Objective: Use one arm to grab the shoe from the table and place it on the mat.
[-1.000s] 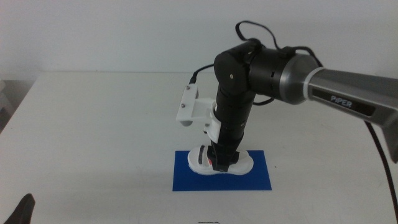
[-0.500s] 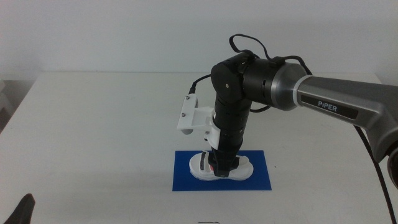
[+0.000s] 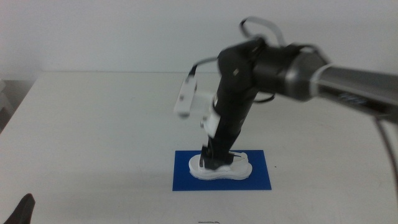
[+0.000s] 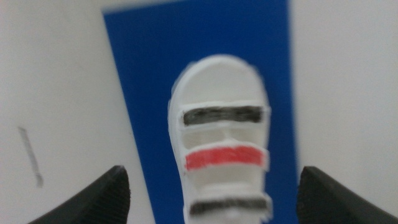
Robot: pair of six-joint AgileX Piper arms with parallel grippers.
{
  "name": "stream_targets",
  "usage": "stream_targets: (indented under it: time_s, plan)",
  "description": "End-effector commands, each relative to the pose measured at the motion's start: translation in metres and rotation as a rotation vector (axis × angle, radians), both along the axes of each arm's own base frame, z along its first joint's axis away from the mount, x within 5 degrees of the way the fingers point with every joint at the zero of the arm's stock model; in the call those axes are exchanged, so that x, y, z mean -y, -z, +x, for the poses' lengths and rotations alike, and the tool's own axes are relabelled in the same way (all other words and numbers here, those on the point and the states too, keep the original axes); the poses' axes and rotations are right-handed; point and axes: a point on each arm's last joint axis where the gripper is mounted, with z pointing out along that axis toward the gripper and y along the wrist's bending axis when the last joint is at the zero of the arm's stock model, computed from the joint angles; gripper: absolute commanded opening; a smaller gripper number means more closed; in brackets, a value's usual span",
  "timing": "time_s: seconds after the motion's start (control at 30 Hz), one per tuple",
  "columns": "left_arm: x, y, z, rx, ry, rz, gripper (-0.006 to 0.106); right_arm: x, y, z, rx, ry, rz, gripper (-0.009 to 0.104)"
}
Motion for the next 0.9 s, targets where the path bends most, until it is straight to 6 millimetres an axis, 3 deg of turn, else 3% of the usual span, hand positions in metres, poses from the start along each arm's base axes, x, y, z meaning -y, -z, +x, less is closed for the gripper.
stream_targets:
  time_s: [0.0, 0.17, 0.37, 0.57, 0.73, 0.87]
  plan:
    - [0.0, -0.01, -0.001, 0.105, 0.002, -0.027, 0.094, 0.017, -0.072, -0.009, 0.152, 0.074, 0.159, 0.077]
    - [0.0, -0.01, -0.001, 0.105, 0.002, -0.027, 0.094, 0.079, -0.116, -0.037, 0.308, 0.357, 0.371, 0.076]
    - [0.0, -0.01, -0.001, 0.105, 0.002, -0.027, 0.094, 0.154, -0.131, -0.089, 0.482, 0.676, 0.664, 0.075]
    - [0.0, -0.01, -0.001, 0.105, 0.002, -0.027, 0.094, 0.199, -0.121, -0.144, 0.592, 0.822, 0.841, 0.075]
    - [0.0, -0.01, -0.001, 0.105, 0.002, -0.027, 0.094, 0.22, -0.105, -0.19, 0.709, 0.829, 1.014, 0.075]
    - [0.0, -0.01, -0.001, 0.105, 0.002, -0.027, 0.094, 0.234, -0.08, -0.223, 0.782, 0.816, 1.11, 0.075]
